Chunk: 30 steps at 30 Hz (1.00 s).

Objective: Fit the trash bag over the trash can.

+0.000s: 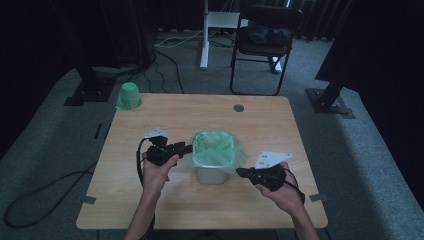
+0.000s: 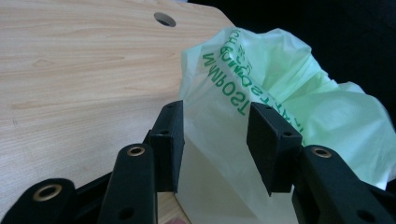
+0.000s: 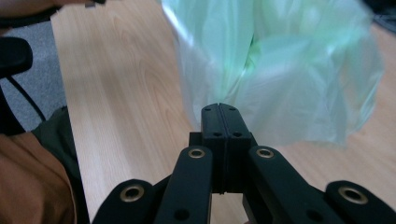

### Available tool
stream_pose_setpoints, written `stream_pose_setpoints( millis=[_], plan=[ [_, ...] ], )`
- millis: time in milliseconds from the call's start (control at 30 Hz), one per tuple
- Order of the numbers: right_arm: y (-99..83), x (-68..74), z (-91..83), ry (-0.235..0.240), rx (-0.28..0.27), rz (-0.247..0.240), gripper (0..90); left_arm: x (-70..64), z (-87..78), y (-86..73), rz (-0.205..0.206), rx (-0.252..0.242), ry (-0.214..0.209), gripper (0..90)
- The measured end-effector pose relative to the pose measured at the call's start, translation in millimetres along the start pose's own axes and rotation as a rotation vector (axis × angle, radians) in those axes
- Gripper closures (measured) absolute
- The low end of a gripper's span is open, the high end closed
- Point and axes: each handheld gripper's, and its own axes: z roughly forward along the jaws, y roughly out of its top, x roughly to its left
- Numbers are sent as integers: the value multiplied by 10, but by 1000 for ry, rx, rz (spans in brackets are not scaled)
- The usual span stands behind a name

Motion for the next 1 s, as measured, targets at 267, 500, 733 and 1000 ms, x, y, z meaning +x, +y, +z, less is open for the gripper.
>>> stream_pose_setpoints(
  millis=[267,500,733,1000],
  plan=[
    [-240,-86,214,38,56,72,900,-10,-8,-19,3,8,2,571],
    [-303,-109,254,54,57,96,855,-24,-71,-68,-4,3,-21,563],
    [-227,-151,22,46,-65,133,666,-82,-197,-138,-5,-4,-68,547],
    [-162,-236,45,24,-117,199,506,-184,-225,-224,32,23,-112,531]
  ],
)
